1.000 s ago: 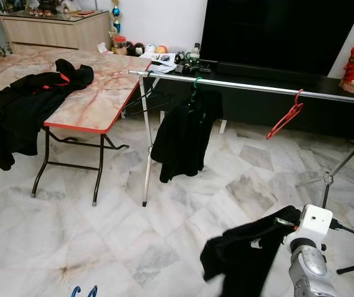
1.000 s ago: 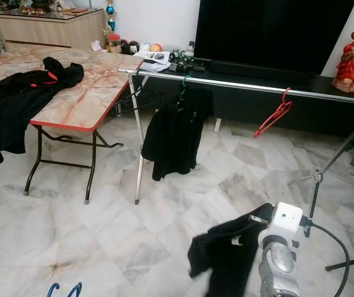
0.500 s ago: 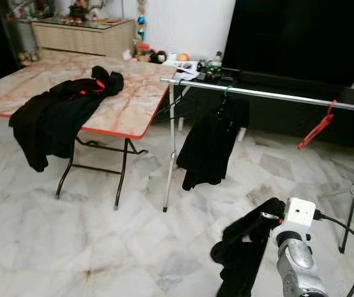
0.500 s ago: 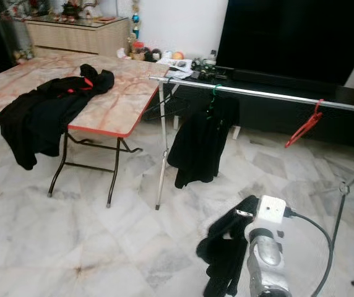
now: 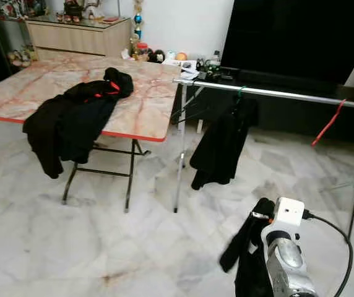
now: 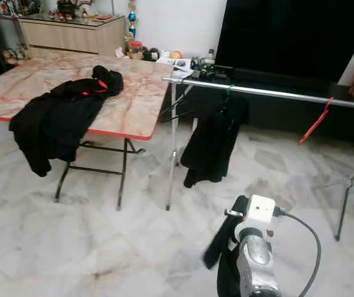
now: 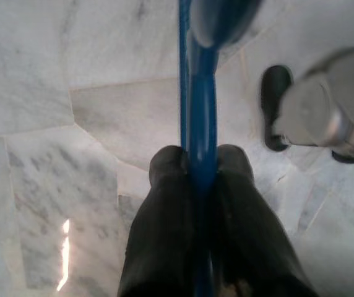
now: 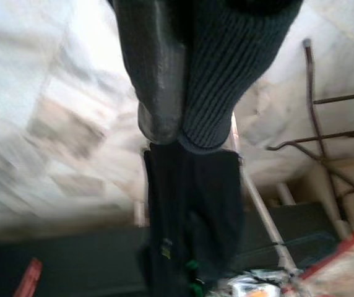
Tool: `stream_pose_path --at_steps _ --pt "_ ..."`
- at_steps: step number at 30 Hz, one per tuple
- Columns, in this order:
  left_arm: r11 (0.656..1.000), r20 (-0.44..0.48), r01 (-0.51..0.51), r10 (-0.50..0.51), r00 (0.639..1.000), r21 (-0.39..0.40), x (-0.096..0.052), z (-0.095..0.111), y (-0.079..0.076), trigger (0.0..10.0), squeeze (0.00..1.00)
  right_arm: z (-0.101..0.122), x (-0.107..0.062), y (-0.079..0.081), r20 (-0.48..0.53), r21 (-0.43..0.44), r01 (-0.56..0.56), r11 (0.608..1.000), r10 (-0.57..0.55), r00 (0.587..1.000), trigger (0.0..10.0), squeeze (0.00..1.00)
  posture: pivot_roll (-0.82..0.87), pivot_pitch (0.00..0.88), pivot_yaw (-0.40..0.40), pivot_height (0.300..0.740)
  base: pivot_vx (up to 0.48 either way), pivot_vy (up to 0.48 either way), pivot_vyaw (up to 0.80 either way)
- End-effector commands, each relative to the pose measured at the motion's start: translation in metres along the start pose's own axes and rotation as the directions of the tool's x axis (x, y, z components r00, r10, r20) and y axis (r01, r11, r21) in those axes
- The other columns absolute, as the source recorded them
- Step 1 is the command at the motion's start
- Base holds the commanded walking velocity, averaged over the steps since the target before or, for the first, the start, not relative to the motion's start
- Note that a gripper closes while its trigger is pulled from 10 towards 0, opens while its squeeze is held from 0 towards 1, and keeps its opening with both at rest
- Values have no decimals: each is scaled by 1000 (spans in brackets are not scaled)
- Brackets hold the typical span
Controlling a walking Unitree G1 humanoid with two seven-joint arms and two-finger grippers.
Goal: Hang hanger
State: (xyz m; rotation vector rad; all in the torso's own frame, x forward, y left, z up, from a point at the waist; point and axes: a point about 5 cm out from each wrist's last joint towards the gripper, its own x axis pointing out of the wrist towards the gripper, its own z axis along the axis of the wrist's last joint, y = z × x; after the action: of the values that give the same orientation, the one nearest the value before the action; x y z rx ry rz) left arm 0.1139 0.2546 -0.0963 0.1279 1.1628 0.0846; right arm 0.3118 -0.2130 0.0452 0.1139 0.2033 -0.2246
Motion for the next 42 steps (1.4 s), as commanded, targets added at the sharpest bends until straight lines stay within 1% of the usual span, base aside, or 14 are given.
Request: stream_pose_path --at_steps 1,7,11,13,18,24,30,32,37,38,42 --pt "1000 -15 -9 9 1000 11 -1 -2 4 10000 0 8 3 8 31 1 -17 1000 17 999 10000 0 147 0 -67 740 0 480 0" --pt "1000 -14 -2 2 1000 20 0 -1 -2 10000 0 8 2 14 32 -2 -24 1000 24 999 10000 0 148 0 -68 740 0 479 0" --pt "1000 -10 -1 1 1000 26 1 2 -4 10000 0 13 5 14 44 0 -21 1000 21 999 10000 0 143 0 -69 740 0 477 0" --pt "1000 -1 -3 3 1000 24 2 8 -4 10000 0 14 5 12 47 -1 -15 1000 15 999 10000 0 143 0 -79 740 0 476 0" --pt "1000 13 -5 5 1000 18 3 14 -5 10000 0 13 4 12 47 3 -7 1000 7 999 10000 0 139 0 -74 740 0 476 0" --pt "1000 14 -7 7 1000 19 3 16 -2 10000 0 14 4 13 51 13 -2 1000 1 999 10000 0 132 0 -70 740 0 475 0" --pt "1000 1 -13 13 1000 13 0 6 7 10000 0 18 5 15 58 13 -6 1000 5 998 10000 0 136 0 -75 740 0 472 0" --pt "1000 0 -13 13 1000 13 0 5 7 10000 0 18 5 15 58 12 -6 1000 5 998 10000 0 136 0 -75 740 0 472 0" --pt "1000 -3 -25 25 1000 6 -2 -1 13 10000 0 18 4 19 61 11 -14 1000 13 998 10000 0 141 0 -75 740 0 0 0" --pt "1000 1 -25 25 1000 -8 -3 -3 15 10000 0 17 2 22 64 8 -19 1000 18 998 10000 0 142 0 -71 740 0 0 0" --pt "1000 10 -22 22 1000 -19 -4 -5 18 10000 0 14 -2 26 74 0 -29 1000 29 997 10000 0 139 0 -62 740 0 0 0"
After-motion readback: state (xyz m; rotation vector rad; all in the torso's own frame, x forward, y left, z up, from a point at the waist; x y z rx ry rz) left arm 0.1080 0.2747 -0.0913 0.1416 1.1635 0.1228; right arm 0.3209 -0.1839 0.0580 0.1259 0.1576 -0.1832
